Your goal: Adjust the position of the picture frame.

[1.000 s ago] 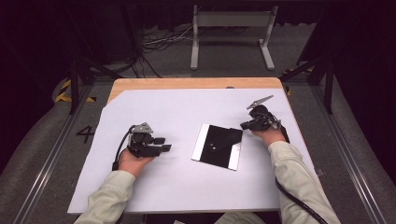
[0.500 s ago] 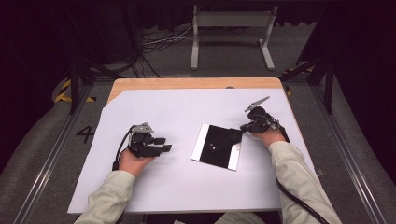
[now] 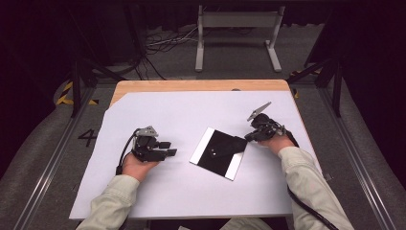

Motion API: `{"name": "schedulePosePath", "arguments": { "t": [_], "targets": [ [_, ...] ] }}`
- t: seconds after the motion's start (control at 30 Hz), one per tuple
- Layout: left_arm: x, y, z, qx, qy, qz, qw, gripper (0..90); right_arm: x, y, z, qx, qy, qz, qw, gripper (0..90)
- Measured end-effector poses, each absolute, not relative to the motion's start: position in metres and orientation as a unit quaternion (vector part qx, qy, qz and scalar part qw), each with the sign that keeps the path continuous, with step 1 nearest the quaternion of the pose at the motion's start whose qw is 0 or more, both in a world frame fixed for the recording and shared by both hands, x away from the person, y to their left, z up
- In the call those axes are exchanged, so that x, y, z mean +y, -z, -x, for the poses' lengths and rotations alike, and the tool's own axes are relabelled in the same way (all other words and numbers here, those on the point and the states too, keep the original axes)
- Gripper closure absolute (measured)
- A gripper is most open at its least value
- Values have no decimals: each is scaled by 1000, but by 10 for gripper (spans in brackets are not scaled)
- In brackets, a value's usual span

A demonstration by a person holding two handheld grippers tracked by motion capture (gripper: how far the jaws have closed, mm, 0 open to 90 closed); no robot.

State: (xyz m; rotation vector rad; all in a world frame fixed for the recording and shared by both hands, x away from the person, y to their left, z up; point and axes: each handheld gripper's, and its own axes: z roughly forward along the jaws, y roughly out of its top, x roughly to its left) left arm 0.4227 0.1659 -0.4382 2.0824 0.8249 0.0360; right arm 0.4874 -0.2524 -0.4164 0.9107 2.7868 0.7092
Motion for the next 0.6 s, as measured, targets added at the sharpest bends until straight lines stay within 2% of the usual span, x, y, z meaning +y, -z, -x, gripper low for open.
{"name": "schedulePosePath", "arguments": {
  "t": [0.6],
  "targets": [
    [165,437,-422,328,-4,-839,434,586,-240,416,-458,939,-223,-259,36,900]
  ]
}}
